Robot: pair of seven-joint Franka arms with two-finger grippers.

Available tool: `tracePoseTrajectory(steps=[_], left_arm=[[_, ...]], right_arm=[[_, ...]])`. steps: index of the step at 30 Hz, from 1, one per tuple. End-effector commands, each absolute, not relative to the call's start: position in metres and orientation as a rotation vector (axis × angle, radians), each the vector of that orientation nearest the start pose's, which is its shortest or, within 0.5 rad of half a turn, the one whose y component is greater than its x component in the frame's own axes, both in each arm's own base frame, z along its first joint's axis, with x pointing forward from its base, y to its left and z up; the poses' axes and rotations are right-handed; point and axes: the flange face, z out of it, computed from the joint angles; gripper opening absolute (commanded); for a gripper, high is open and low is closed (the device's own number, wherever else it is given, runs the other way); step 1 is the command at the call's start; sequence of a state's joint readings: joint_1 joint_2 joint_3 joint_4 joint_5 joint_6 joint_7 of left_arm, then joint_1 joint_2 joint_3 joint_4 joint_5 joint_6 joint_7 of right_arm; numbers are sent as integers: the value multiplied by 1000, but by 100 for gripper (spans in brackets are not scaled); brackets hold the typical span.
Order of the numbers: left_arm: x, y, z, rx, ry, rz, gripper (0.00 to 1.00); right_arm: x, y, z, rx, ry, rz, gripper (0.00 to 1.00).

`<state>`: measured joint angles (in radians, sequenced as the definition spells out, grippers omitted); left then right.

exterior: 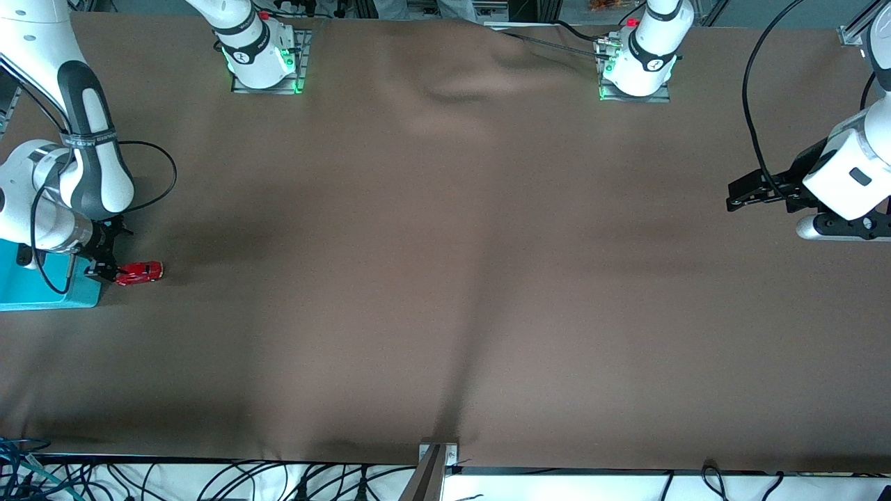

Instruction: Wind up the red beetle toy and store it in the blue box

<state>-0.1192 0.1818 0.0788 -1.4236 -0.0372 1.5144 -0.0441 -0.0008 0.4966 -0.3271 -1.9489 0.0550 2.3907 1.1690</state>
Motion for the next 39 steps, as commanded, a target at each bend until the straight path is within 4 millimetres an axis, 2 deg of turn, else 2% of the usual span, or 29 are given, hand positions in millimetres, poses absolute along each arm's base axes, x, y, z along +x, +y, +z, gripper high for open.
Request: tracePoseTrajectory(steps=[1,8,11,17,24,27,36,37,39], left_arm=[[603,-28,586,-3176,31,132,100],[603,-28,586,-3174,31,129,100],[604,-26,586,-3173,26,132,100],[604,-27,586,-3173,29,132,100],[604,-26,586,-3173,26,132,100],[604,-25,581,-3172,21,149,100],[610,-20,564,-3167,6,192,100],[610,-20,564,-3167,6,192,100],[610,-19,564,-3168,3,192,100]], right_arm=[[605,-189,225,-2407,2195,-63,100],[609,-183,220,-2405,2168,-47,100],[618,-178,222,-2408,2143,-75,100],[626,-182,218,-2420,2129,-87,100],[623,-193,203,-2408,2141,-95,100],[618,-196,191,-2406,2160,-68,100],[617,-196,182,-2379,2185,-82,100],[616,-197,182,-2376,2188,-82,96],[617,-197,182,-2350,2207,-82,74]])
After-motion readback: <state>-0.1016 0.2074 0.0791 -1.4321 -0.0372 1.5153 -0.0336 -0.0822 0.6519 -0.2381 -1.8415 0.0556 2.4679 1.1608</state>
